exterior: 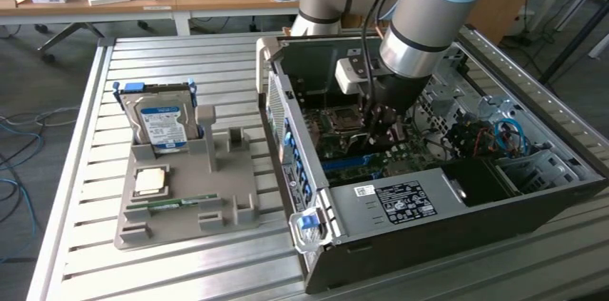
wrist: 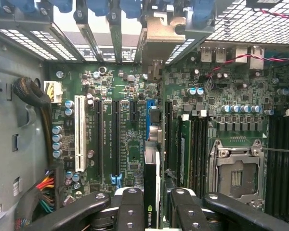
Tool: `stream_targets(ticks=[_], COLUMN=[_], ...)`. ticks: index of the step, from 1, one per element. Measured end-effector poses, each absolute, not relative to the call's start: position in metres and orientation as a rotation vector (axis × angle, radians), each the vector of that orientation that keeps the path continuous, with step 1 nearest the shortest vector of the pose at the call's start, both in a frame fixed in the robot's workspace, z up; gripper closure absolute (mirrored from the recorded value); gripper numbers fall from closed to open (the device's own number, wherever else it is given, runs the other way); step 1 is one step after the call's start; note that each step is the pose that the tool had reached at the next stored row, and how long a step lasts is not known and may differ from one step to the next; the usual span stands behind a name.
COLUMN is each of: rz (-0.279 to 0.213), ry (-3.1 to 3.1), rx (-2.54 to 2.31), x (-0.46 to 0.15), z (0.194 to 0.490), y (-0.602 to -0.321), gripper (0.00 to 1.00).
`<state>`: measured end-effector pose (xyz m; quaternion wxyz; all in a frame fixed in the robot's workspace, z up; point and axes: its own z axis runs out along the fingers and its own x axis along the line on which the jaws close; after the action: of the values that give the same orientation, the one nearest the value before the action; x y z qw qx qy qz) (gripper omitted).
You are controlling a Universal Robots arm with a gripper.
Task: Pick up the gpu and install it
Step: 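Insert the gpu into the slot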
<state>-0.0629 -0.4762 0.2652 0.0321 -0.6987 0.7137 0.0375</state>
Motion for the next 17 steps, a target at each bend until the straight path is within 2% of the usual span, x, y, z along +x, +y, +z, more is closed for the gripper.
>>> stream_targets(ticks=[17], rz=[0.109], ry=[2.209], rx=[-2.144], x=[-0.0635], z=[0.2652], y=[-0.4764], gripper=[0.74])
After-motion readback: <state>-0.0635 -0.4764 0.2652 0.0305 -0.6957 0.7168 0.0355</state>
